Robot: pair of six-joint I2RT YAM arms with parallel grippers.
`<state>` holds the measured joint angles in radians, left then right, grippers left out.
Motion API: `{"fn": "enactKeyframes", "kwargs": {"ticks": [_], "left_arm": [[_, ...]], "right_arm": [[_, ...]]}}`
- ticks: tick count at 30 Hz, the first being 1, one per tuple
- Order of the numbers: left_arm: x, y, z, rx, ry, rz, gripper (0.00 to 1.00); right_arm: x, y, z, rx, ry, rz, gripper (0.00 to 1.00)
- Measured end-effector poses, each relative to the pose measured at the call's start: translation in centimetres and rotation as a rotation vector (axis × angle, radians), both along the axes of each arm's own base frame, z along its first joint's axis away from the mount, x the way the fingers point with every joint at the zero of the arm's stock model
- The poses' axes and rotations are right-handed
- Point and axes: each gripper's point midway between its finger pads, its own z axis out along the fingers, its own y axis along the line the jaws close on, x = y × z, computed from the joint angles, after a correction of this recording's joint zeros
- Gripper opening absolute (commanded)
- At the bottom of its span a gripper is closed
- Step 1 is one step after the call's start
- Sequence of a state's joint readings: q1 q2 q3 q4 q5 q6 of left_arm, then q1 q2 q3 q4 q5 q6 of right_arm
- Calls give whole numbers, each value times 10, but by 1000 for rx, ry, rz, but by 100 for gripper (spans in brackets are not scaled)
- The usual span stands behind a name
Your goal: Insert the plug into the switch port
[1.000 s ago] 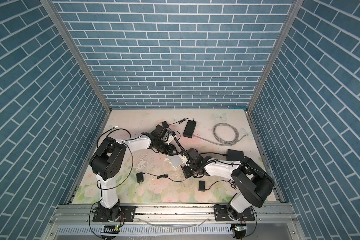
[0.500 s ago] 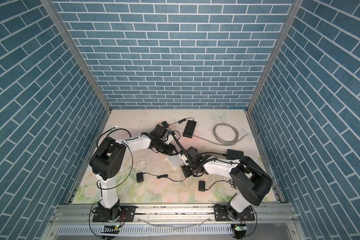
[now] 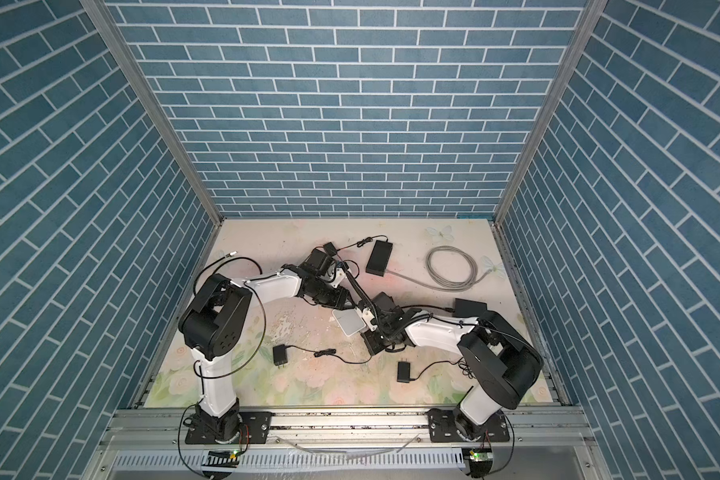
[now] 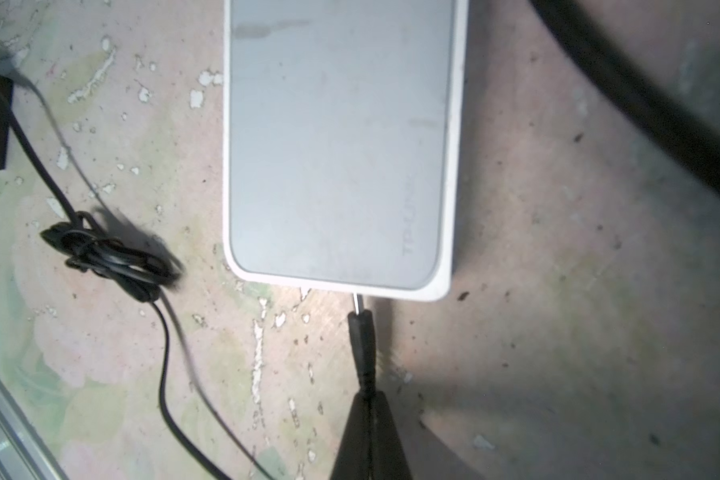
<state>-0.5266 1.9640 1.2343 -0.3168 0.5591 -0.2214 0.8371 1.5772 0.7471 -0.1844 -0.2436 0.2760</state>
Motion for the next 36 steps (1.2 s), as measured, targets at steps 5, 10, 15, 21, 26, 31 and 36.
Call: {"fn": "enactKeyframes", "kwargs": {"ticks": [5, 10, 15, 21, 26, 31, 36], "left_arm": [[1, 1, -1, 6, 4, 15, 52], [1, 1, -1, 8, 5, 19, 52], [0, 2, -2, 9, 8, 20, 52], [2, 1, -2, 3, 4, 25, 52], [2, 1, -2, 2, 3, 25, 52], [1, 1, -3, 2, 6, 24, 52], [1, 1, -2, 1, 7, 24, 52]], "right_arm": [[-3, -1, 0, -2, 18, -2, 0], [-3, -1, 0, -2, 21, -7, 0], [-2, 0, 0, -3, 24, -10, 0], [1, 3, 0, 0, 24, -9, 0], [2, 5, 0, 3, 26, -18, 0], [2, 4, -1, 4, 35, -38, 0], [3, 3, -1, 5, 43, -58, 0]]}}
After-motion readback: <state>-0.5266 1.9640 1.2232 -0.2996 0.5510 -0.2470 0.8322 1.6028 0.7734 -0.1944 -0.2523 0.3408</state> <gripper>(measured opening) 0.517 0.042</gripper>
